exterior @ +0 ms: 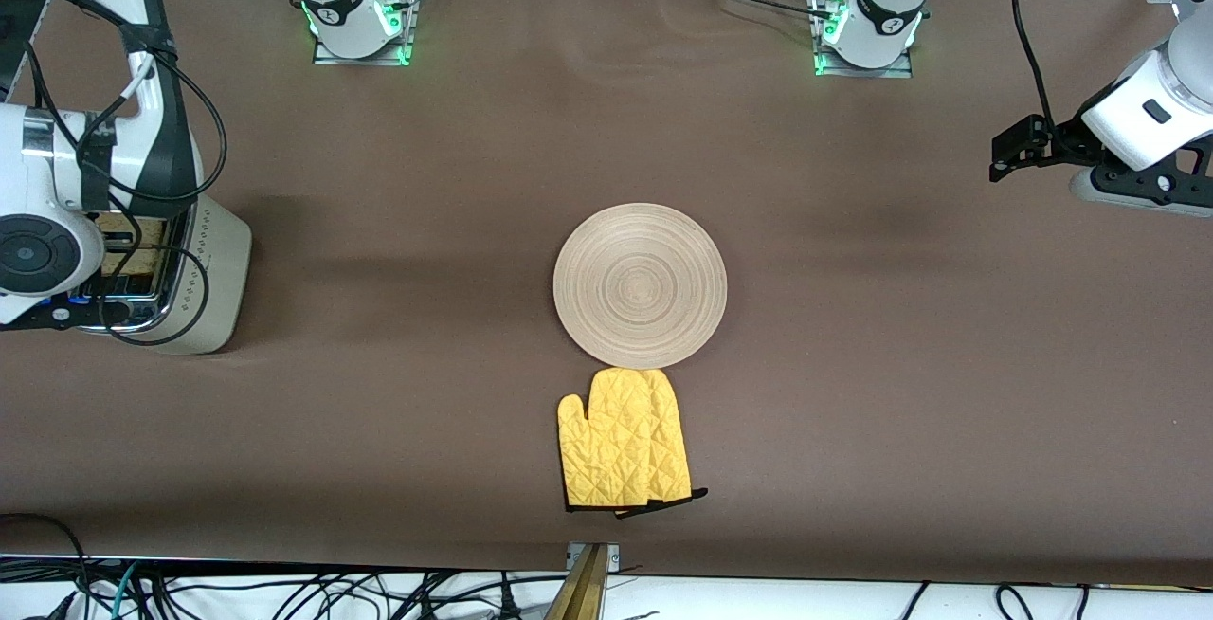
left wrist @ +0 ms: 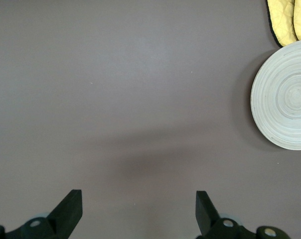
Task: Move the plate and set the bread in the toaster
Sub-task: 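Lower the bread slice into a toaster slot with the right gripper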
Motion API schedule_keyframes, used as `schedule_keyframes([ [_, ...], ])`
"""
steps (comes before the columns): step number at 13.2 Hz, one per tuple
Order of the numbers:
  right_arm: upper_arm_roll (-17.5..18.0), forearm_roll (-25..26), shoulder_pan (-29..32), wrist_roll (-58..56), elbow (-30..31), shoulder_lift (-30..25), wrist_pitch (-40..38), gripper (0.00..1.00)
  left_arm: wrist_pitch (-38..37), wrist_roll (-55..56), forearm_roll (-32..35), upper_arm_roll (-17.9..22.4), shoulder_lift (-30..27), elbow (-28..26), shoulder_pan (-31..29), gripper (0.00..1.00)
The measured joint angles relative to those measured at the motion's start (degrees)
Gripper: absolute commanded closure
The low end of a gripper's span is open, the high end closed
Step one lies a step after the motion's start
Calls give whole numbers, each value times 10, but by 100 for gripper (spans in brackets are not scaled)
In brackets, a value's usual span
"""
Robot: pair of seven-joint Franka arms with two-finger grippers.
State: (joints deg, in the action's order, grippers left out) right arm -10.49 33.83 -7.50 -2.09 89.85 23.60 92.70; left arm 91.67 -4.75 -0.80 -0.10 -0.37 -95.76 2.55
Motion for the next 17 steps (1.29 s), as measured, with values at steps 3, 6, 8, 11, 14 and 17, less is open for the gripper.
schedule_keyframes([
  [3,0,-17,0,1,-12,8,6,100,0,0,0,0,0,0,0,0],
  [6,0,-24,0,2,-46,25,5,100,-1,0,0,0,0,0,0,0],
  [8,0,-24,0,2,-62,34,5,100,-1,0,0,0,0,0,0,0],
  [11,0,-25,0,3,-70,38,5,100,-1,0,0,0,0,0,0,0],
  [14,0,-28,0,12,-70,39,2,57,-1,0,0,0,0,0,0,0],
  [17,0,-31,0,18,-70,39,2,6,-1,0,0,0,0,0,0,0],
])
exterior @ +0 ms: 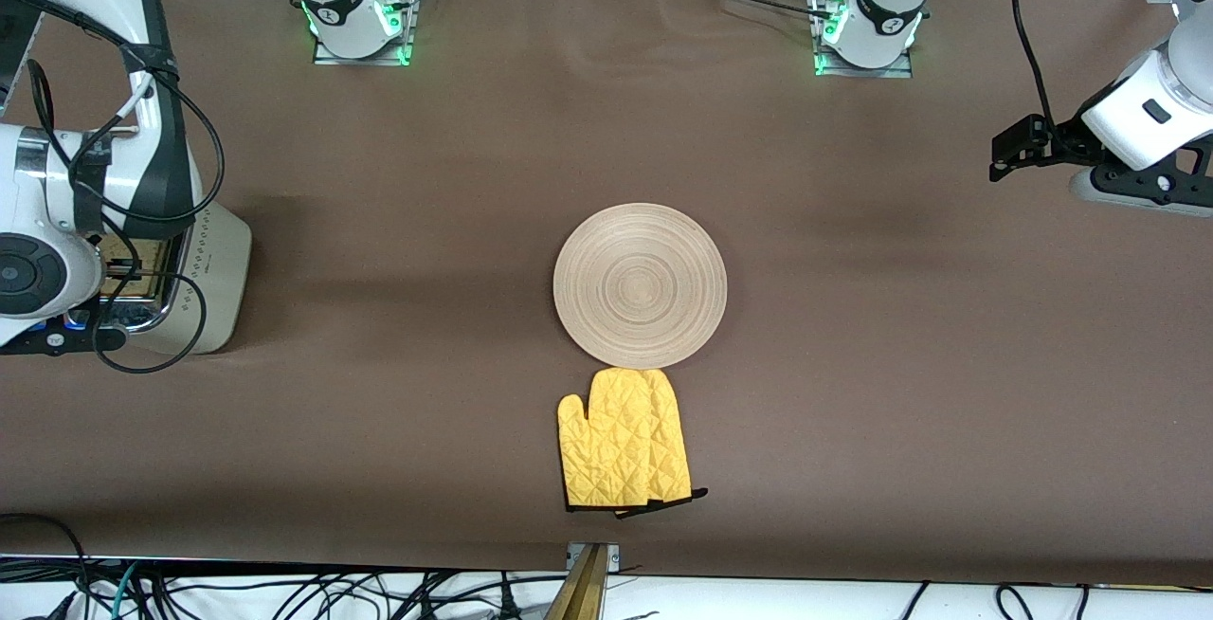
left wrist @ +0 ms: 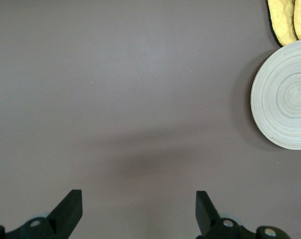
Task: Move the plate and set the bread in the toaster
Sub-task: 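Lower the bread slice into a toaster slot with the right gripper, then open the right gripper and raise it away from the toaster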
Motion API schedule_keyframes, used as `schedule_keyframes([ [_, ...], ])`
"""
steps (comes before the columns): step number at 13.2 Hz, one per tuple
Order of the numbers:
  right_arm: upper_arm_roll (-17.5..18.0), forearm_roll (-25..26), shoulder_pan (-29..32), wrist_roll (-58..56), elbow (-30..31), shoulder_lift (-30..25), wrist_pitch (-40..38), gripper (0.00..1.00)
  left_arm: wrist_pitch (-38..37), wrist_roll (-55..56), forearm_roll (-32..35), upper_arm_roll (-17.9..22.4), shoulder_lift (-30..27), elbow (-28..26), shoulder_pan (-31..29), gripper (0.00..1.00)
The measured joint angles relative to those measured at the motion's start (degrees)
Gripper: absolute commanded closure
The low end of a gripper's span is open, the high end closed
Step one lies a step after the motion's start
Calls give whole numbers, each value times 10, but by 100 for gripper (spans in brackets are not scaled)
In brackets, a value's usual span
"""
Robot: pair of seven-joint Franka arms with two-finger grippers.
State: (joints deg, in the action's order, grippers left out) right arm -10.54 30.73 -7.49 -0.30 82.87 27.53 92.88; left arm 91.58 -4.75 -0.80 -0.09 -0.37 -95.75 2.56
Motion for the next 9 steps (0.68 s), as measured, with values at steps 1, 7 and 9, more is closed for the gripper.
schedule_keyframes([
  [1,0,-1,0,1,0,0,0,0,0,0,0,0,0,0,0,0],
  [7,0,-114,0,4,-19,-7,-7,0,-1,0,0,0,0,0,0,0],
  [9,0,-209,-1,4,-28,-28,-19,0,-2,0,0,0,0,0,0,0],
])
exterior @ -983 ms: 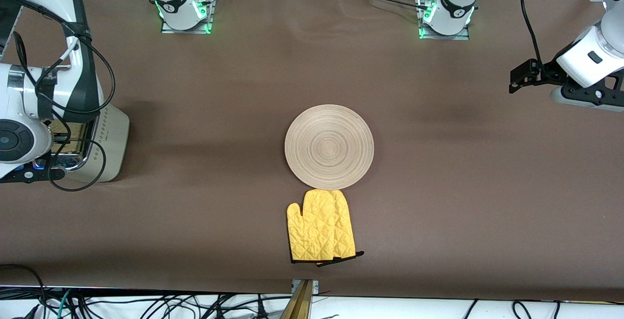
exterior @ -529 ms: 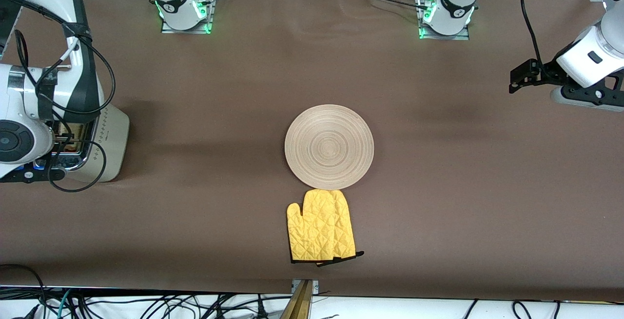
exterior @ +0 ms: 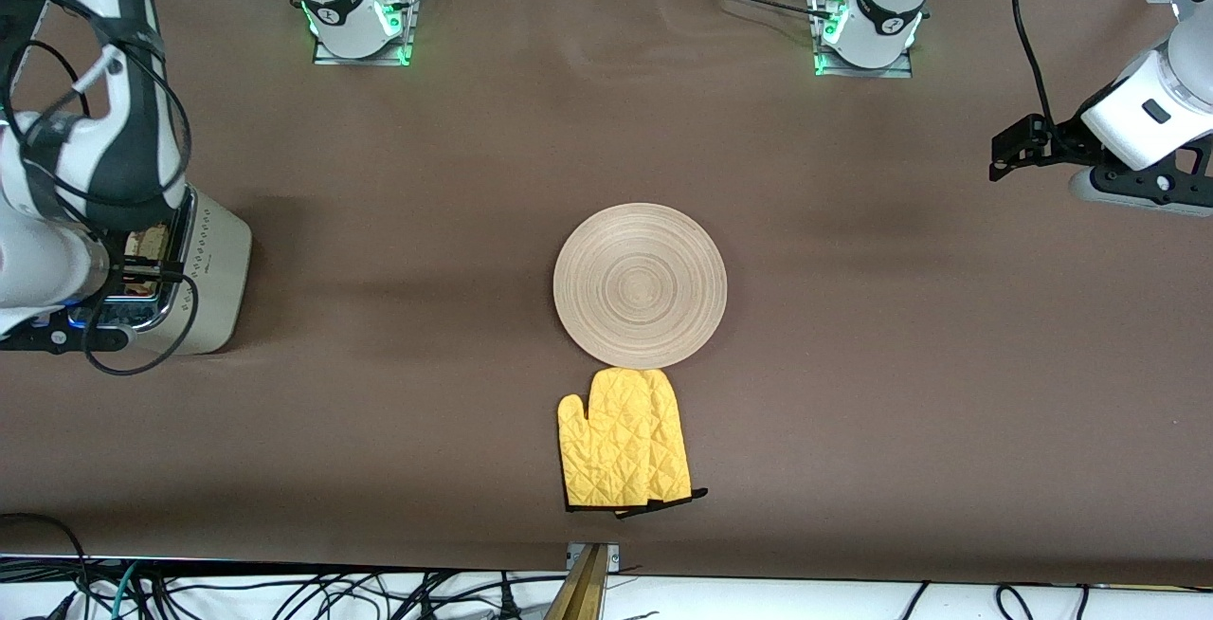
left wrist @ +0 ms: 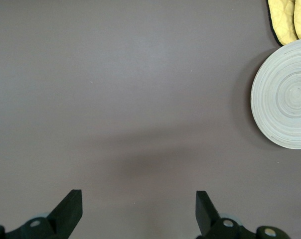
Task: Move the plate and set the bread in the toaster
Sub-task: 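Open the right gripper and raise it away from the toaster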
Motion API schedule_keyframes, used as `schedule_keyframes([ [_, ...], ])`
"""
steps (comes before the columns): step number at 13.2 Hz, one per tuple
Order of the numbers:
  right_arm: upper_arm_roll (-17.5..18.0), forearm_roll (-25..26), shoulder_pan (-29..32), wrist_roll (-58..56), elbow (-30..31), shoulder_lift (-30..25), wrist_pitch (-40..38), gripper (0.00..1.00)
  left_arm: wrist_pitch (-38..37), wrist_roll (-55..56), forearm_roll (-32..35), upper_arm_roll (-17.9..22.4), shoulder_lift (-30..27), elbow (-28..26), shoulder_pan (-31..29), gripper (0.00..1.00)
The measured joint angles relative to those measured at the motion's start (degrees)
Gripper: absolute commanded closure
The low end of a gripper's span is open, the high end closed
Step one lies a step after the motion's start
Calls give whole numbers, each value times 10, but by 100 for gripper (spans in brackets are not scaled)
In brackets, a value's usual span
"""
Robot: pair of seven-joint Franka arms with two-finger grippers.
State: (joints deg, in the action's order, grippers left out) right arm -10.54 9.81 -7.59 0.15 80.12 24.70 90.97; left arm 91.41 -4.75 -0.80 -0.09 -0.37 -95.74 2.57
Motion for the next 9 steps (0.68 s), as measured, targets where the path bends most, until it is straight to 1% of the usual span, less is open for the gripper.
schedule_keyframes([
  [1,2,-39,-1,-1,-2,-16,-5,0,0,0,0,0,0,0,0,0],
  [2,8,-67,-1,-3,-3,-34,-10,0,0,0,0,0,0,0,0,0],
  [4,22,-100,-2,-16,-3,-69,-27,0,0,0,0,0,0,0,0,0],
  [6,28,-116,-3,-26,-3,-101,-49,0,-1,0,0,0,0,0,0,0],
  [9,42,-119,-2,-32,5,-133,-69,0,-1,0,0,0,0,0,0,0],
])
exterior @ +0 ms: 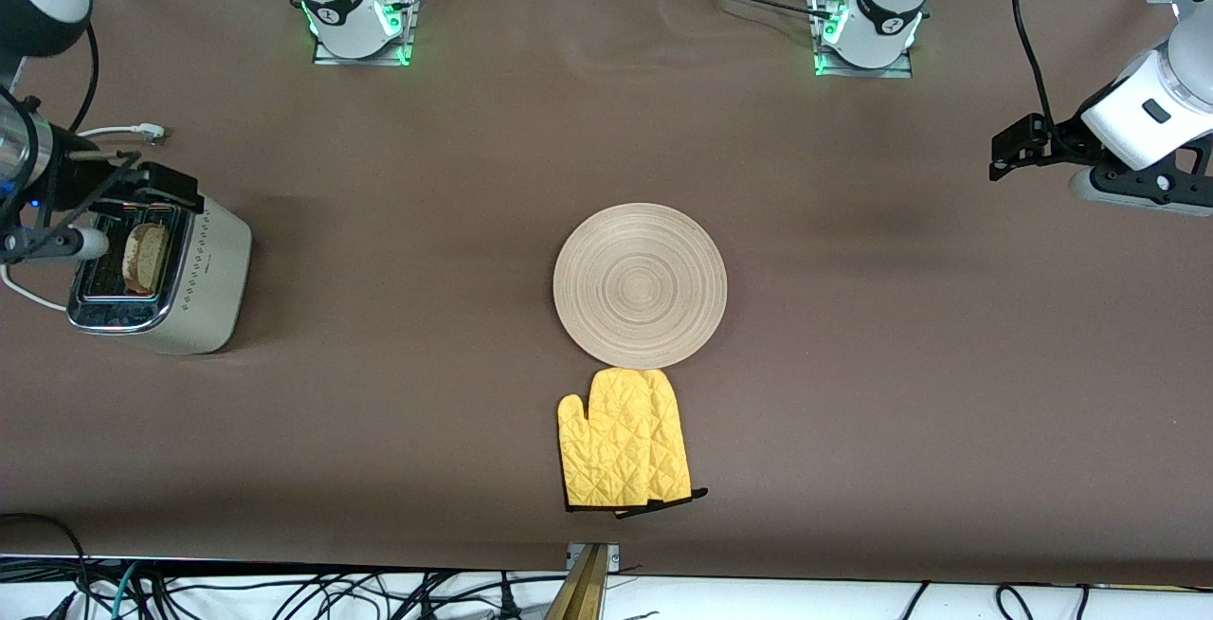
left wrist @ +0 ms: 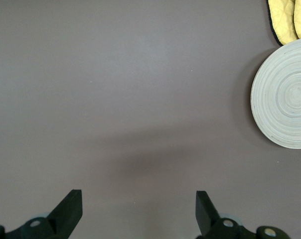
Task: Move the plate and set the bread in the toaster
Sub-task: 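Open the right gripper and raise it away from the toaster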
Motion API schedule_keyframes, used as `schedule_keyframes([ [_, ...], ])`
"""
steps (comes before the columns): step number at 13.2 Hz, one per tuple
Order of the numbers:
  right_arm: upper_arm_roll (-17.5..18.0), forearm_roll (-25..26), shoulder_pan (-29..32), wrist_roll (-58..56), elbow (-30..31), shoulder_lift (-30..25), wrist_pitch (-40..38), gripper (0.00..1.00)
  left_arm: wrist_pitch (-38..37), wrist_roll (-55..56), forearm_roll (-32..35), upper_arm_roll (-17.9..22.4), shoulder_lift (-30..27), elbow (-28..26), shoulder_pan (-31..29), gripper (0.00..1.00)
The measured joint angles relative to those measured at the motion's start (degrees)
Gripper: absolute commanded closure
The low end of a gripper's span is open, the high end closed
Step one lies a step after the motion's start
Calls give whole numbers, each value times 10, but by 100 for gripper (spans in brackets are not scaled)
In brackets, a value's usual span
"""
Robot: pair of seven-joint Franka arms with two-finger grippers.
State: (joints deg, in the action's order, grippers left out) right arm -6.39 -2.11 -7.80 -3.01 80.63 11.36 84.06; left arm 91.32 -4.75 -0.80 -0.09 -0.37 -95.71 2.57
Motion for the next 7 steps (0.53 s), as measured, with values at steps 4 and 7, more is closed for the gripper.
schedule_keyframes([
  [4,38,0,29,-9,10,-6,-1,0,0,0,0,0,0,0,0,0],
  [7,41,0,33,-13,9,-7,0,0,0,0,0,0,0,0,0,0],
])
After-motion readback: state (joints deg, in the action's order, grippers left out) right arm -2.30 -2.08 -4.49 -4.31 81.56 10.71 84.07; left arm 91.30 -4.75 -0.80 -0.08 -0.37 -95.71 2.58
